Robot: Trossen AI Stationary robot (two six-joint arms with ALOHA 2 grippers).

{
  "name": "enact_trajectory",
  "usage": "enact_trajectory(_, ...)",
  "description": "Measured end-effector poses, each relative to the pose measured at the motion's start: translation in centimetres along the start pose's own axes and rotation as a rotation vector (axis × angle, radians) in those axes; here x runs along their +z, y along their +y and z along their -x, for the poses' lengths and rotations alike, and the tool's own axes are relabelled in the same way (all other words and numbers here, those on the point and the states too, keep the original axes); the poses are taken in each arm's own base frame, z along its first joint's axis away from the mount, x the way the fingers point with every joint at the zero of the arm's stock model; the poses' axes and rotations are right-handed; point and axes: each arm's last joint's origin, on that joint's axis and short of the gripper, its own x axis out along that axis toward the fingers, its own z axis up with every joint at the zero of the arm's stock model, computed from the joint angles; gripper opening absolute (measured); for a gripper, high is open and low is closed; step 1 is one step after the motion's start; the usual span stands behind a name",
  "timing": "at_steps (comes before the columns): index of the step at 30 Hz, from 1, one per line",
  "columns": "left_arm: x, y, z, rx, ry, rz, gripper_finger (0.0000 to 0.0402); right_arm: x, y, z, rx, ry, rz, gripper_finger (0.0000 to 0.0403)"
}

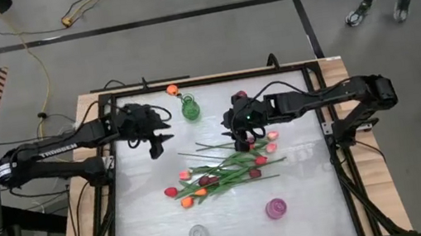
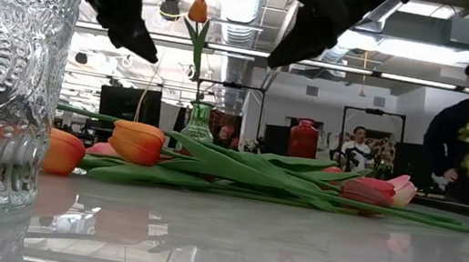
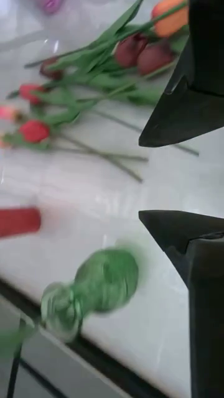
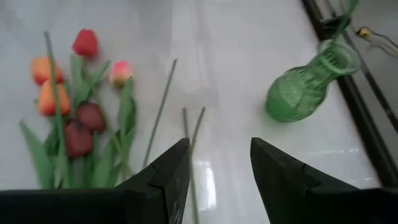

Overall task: Sort flowers into vase by color
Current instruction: Put the red flower into the red vase

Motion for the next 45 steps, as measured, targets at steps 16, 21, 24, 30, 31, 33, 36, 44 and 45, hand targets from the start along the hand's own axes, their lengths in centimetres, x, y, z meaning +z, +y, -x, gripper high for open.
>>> enact_trajectory(16, -3.6, -4.1, -3.9, -0.161, -0.158, -0.034, 0.0165, -0.8, 3.4, -1.0, 0.075, 0.087, -0.021, 0.0193)
enact_trajectory(21, -3.8, -4.6, -4.1, -0.169, -0.225, -0.046, 0.0165, -1.7, 4.4, -3.1, 0.086, 0.143, -0.001, 0.0193)
enact_trajectory(24, -3.8, -4.8, -4.1, -0.131, -0.258, -0.049, 0.0165, -2.2, 4.7, -4.4, 0.087, 0.173, 0.006, 0.0193)
enact_trajectory(30, -3.4, -5.1, -4.5, -0.078, -0.308, -0.122, 0.0165, -3.3, 5.0, -6.3, 0.086, 0.231, 0.015, 0.0193)
enact_trajectory(31, -3.4, -5.1, -4.9, -0.077, -0.31, -0.134, 0.0165, -3.4, 5.1, -6.4, 0.086, 0.235, 0.016, 0.0193)
enact_trajectory(33, -3.3, -5.3, -5.6, -0.075, -0.318, -0.152, 0.0165, -3.4, 5.1, -6.4, 0.086, 0.239, 0.017, 0.0193)
enact_trajectory(36, -3.8, -5.4, -7.1, -0.065, -0.276, -0.171, 0.0165, -3.3, 5.0, -6.3, 0.086, 0.231, 0.015, 0.0193)
enact_trajectory(44, -4.3, -5.8, -11.1, -0.036, -0.128, -0.234, 0.0164, -3.1, 5.0, -6.1, 0.085, 0.22, 0.014, 0.0193)
enact_trajectory(45, -4.3, -5.8, -11.5, -0.035, -0.115, -0.244, 0.0164, -3.1, 5.0, -6.1, 0.085, 0.219, 0.013, 0.0193)
